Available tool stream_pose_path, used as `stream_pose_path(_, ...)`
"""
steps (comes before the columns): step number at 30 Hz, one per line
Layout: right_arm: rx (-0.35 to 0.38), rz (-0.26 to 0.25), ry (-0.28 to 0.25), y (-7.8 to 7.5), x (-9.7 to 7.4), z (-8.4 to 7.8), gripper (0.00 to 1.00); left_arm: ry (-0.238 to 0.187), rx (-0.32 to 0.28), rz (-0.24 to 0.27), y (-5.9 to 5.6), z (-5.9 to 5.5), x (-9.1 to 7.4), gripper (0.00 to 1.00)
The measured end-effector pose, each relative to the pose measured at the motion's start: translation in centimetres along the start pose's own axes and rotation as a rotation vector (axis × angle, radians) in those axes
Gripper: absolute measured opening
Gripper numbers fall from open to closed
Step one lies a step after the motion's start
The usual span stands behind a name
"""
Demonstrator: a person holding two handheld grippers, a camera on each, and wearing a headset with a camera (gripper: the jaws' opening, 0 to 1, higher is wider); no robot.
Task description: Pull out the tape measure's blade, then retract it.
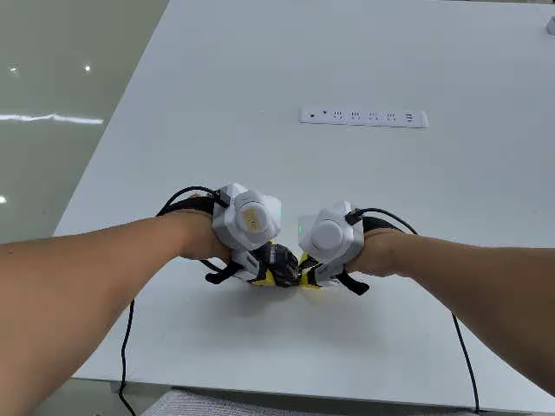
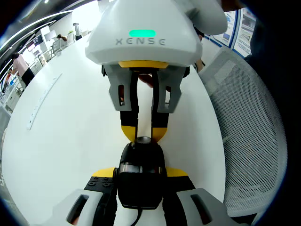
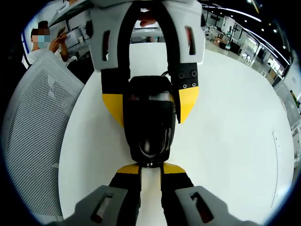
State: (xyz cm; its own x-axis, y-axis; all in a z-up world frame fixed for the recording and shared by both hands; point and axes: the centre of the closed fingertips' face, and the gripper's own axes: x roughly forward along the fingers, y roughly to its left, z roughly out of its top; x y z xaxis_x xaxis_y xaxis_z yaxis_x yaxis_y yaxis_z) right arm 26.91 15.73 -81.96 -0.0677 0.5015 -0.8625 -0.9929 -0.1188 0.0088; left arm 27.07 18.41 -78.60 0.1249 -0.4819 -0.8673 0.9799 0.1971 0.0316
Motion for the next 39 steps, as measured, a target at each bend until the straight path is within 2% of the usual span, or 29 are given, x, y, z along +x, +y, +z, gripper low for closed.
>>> stream_pose_path(4,0.01,-0.008,0.023,0.1,0.1,0.1,0.14,0.009,0.0,0.008,0.0,0.0,0.0,0.34)
stream_pose_path(5,0.042,-0.012,0.035,0.1,0.0,0.0,0.13,0.017,0.005,0.01,0.1,-0.1,0.1,0.33)
stream_pose_path(24,0.045,-0.004,0.072,-0.1,-0.8,-1.7,0.12,0.014,-0.005,0.002,0.0,0.1,0.2,0.33)
stream_pose_path(25,0.077,-0.003,0.067,-0.1,-0.8,-1.7,0.13,0.014,-0.005,0.002,0.1,0.0,0.2,0.33)
stream_pose_path(27,0.019,-0.001,0.066,0.1,-0.8,-1.6,0.14,0.012,-0.003,0.0,0.0,0.1,0.2,0.33)
stream_pose_path(31,0.027,-0.006,0.066,0.1,-0.7,-1.5,0.16,0.007,0.001,0.001,0.0,0.1,0.2,0.33)
stream_pose_path(33,0.045,0.002,0.038,0.2,-0.6,-0.9,0.23,0.006,0.001,0.001,0.0,0.1,0.2,0.33)
stream_pose_path(35,0.063,-0.011,0.025,-0.1,-0.3,-0.4,0.3,0.007,0.002,0.002,0.0,0.0,0.2,0.33)
stream_pose_path(37,0.056,-0.015,0.018,-0.1,-0.3,0.1,0.24,0.006,0.001,0.004,0.0,0.0,0.2,0.33)
stream_pose_path(39,0.035,-0.009,0.045,0.1,0.1,-0.2,0.17,0.004,0.0,0.005,0.0,0.0,0.2,0.33)
